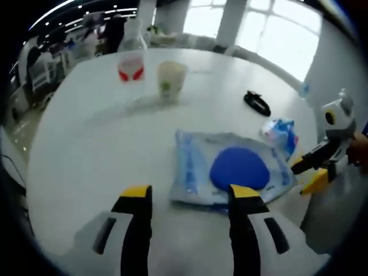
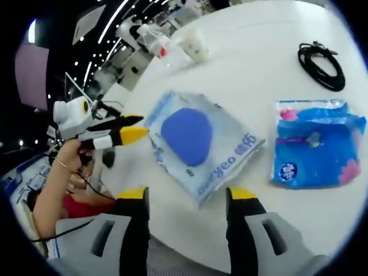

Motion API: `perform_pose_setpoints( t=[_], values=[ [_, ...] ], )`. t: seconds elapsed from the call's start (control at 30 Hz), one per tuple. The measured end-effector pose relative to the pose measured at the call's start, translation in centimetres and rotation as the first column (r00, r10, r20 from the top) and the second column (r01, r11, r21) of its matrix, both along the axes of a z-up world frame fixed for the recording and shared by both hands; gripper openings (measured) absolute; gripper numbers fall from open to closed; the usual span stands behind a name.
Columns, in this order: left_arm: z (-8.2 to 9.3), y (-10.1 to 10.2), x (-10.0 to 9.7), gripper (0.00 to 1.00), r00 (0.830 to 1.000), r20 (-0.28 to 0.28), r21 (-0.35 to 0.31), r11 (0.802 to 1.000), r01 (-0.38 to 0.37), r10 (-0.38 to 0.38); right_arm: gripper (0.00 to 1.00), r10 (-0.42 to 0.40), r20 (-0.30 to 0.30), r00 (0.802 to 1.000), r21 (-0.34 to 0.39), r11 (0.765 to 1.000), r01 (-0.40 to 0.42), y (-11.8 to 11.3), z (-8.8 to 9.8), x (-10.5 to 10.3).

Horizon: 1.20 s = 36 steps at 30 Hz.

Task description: Arrange the tabletop items into an orderly group along one side of the table until the central work area is clear of visible clutter.

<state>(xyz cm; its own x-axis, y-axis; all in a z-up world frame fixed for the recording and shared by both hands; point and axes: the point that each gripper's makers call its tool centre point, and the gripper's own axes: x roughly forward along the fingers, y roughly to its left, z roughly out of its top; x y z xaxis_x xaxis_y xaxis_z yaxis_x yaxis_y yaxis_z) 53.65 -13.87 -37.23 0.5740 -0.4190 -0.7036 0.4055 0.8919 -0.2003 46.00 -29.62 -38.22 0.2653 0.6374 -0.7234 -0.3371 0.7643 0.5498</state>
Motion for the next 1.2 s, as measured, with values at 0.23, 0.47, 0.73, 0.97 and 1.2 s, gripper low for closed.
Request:
perform_pose_setpoints(
  t=[0.23,0.47,0.73,0.97,1.2],
  values=[
    [-0.7,0.2,-0.4,0.41,0.998,-0.054,-0.001,1.000,-0.023,0.023,0.22,-0.020,-0.018,1.000,0.004,1.000,0.020,-0.3,-0.4,-0.1],
    [-1.8,0.1,-0.9,0.31,0.992,-0.116,-0.008,0.999,-0.045,0.044,0.10,-0.035,-0.051,0.998,0.000,0.999,0.035,-0.5,-1.2,-0.3],
    [-1.7,0.0,-0.8,0.24,0.991,-0.118,-0.018,0.998,-0.062,0.059,0.07,-0.012,-0.055,0.998,0.002,1.000,0.012,-0.4,-1.3,-0.3],
    [-1.9,0.1,-0.8,0.15,0.991,-0.114,0.001,0.998,-0.068,0.068,0.06,0.000,-0.056,0.998,-0.004,1.000,0.000,-0.4,-1.4,-0.4],
    [-1.8,0.3,-1.0,0.03,0.986,-0.130,-0.041,0.993,-0.107,0.100,0.05,0.017,-0.056,0.998,-0.014,1.000,-0.018,-0.4,-1.6,-0.5]
  ],
)
